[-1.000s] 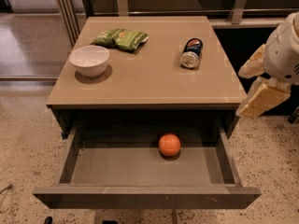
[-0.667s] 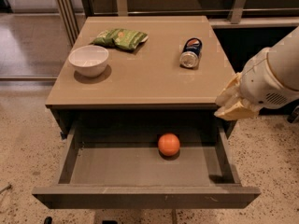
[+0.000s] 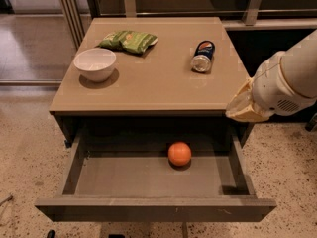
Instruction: Pick orange from top drawer and place on counter
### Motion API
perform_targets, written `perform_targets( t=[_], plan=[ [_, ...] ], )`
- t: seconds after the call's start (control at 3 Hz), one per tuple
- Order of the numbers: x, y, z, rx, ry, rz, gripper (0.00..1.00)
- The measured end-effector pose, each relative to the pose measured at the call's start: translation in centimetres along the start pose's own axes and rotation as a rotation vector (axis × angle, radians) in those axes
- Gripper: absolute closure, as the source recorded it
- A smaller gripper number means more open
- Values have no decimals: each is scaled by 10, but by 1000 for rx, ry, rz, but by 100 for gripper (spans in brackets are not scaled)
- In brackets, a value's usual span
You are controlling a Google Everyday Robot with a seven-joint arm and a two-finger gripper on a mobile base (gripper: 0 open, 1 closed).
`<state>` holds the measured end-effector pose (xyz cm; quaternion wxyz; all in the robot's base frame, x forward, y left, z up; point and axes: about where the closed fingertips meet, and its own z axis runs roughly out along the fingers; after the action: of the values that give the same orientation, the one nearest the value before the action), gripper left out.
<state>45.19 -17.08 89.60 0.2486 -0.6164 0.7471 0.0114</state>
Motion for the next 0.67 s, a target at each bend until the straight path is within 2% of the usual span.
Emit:
perform_targets(
  t=[0.33,0.67],
  plan=[
    [14,8,25,-29,30,-3,100],
    [36,35,86,-61,-1,48,100]
  ],
)
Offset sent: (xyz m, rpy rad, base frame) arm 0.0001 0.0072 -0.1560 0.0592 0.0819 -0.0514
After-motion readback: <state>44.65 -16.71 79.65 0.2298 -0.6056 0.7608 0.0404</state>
